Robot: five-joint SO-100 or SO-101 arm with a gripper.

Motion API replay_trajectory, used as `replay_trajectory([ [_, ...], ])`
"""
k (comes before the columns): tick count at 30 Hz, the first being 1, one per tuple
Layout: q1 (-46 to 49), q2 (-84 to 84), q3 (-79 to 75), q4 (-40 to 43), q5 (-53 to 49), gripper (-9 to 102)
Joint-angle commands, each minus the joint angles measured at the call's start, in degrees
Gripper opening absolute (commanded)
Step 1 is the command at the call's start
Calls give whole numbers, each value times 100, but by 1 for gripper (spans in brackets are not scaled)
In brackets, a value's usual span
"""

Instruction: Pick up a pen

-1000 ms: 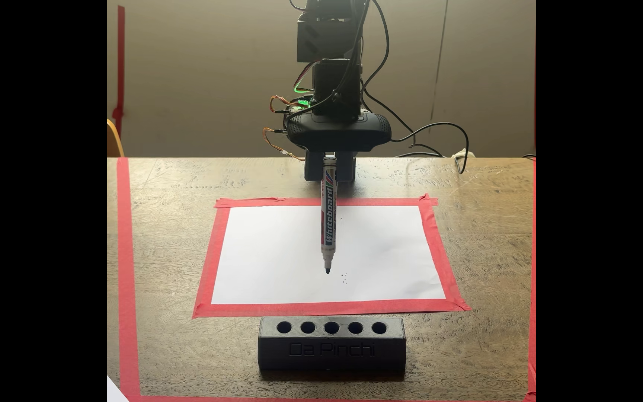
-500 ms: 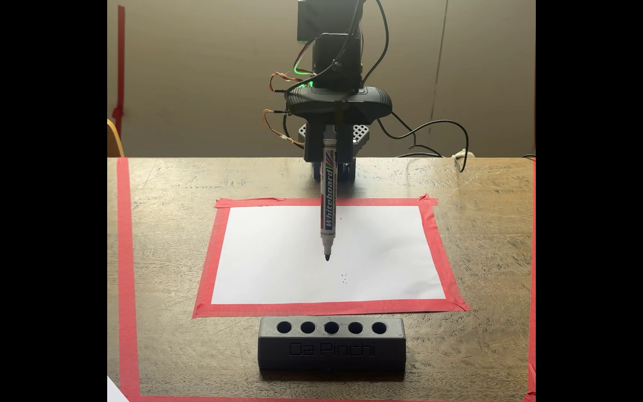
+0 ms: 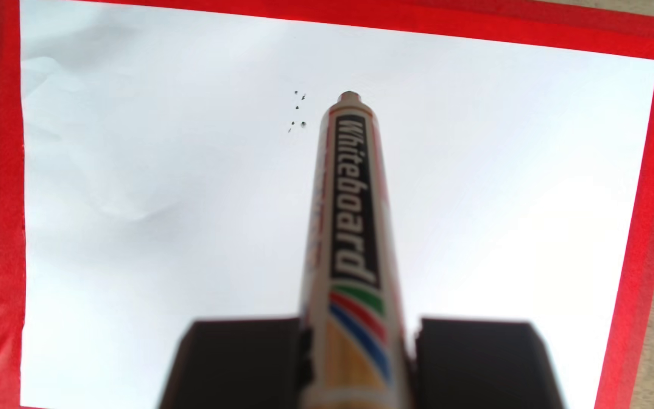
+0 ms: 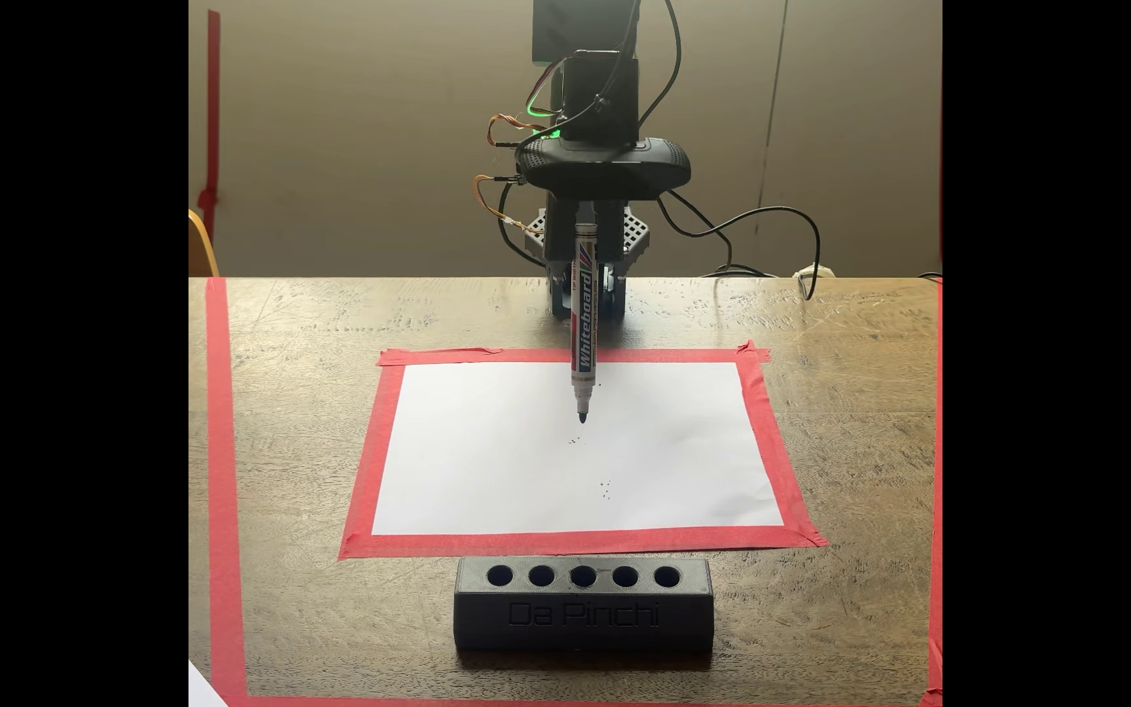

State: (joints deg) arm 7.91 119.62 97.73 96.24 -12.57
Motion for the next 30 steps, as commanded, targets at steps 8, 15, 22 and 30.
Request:
replay_trajectory([
  [8, 53, 615, 360, 668, 18, -1],
  [15, 53, 571, 668, 756, 18, -1],
  [22, 44, 492, 729, 747, -62, -1],
  [30, 0, 0, 712, 686, 9, -1],
])
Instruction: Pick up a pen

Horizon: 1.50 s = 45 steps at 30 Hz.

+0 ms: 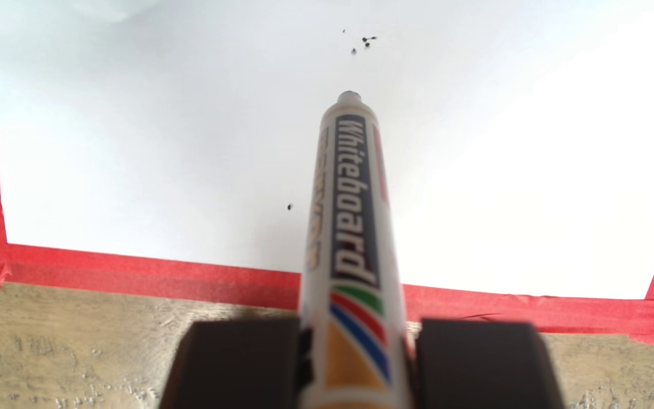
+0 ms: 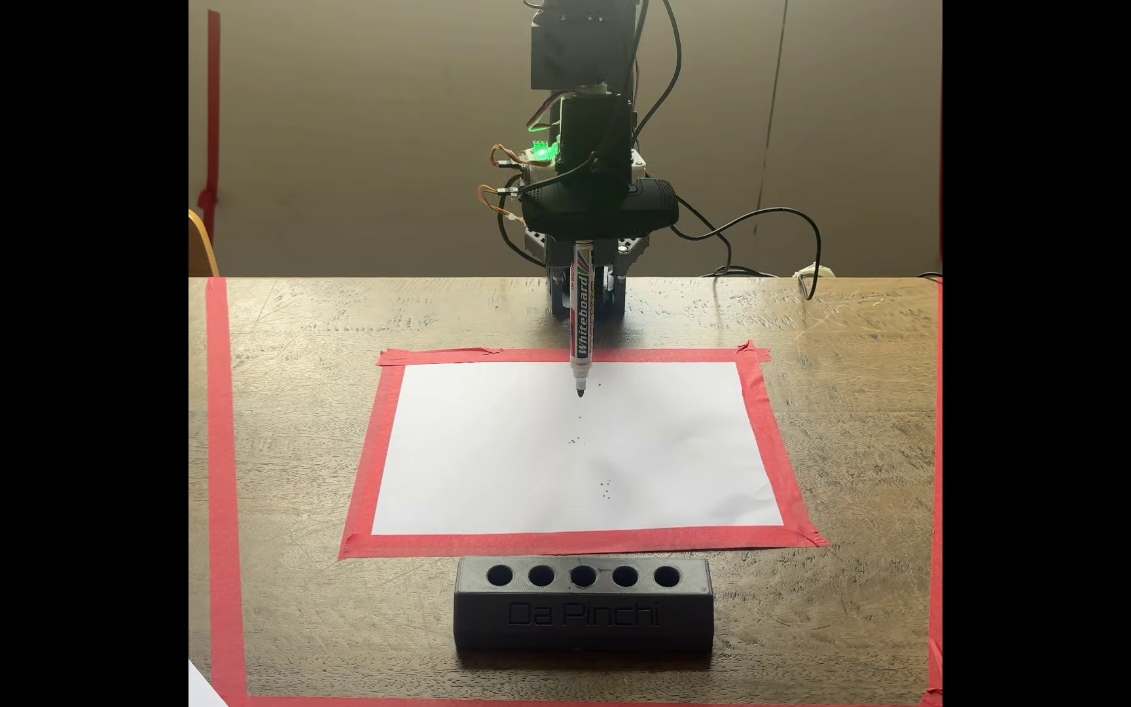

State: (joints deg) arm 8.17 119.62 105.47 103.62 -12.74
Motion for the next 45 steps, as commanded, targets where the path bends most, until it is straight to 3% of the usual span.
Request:
replay_trajectory([
  [1, -26, -26, -70, -62, 26, -1],
  [10, 18, -35, -26, -387, 26, -1],
  [45, 18, -35, -26, -387, 44, -1],
])
